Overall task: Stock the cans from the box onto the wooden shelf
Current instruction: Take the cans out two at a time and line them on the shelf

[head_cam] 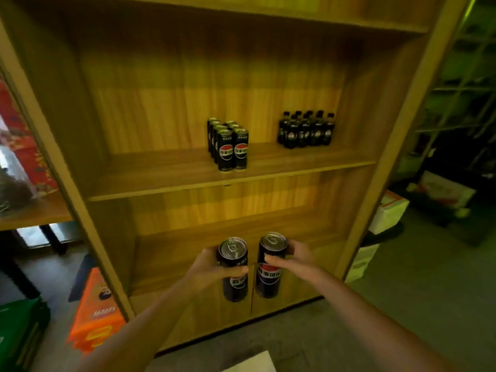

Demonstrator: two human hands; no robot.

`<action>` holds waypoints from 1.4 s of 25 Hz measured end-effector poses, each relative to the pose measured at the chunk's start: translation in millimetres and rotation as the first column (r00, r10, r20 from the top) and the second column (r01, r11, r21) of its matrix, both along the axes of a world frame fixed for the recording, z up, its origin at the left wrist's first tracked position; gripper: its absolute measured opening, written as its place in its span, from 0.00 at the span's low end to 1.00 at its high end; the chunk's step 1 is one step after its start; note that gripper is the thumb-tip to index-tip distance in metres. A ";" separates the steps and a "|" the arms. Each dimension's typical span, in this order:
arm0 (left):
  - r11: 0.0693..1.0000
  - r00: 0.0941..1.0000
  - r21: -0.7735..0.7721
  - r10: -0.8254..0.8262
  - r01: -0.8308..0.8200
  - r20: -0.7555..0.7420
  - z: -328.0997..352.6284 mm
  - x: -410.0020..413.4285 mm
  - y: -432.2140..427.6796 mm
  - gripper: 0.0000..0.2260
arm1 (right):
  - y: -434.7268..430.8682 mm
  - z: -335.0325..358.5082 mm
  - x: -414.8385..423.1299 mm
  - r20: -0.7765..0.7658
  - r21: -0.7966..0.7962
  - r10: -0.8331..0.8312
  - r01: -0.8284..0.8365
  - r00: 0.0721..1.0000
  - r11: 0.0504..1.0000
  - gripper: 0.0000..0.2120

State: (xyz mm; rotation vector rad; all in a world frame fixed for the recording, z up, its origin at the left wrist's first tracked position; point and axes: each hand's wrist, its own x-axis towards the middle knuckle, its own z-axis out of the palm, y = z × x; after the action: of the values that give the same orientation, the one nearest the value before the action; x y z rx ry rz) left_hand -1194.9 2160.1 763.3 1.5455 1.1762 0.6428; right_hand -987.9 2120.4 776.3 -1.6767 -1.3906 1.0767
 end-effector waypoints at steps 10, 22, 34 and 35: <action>0.997 0.996 0.055 0.041 -0.045 0.081 62.5 162.2 88.5 0.27 | 98.0 62.8 149.9 0.101 0.185 0.041 -0.060 0.994 0.981 0.27; 0.985 0.983 0.087 0.137 -0.148 0.120 114.1 193.0 193.4 0.19 | 235.1 106.5 171.4 0.017 0.200 0.221 -0.220 0.975 0.955 0.24; 0.985 0.983 0.070 0.152 -0.159 0.099 137.8 211.5 312.4 0.19 | 357.6 116.4 176.2 -0.004 0.255 0.182 -0.175 0.983 0.951 0.24; 0.982 0.978 0.058 0.175 -0.182 0.109 135.0 214.8 321.5 0.20 | 368.1 114.2 179.2 -0.003 0.258 0.199 -0.192 0.980 0.947 0.24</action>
State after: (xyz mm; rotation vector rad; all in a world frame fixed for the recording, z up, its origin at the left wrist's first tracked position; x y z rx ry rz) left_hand -980.1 2481.6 898.3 1.4537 1.2341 0.8802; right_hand -808.7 2488.5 890.5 -1.3538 -1.6284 0.9752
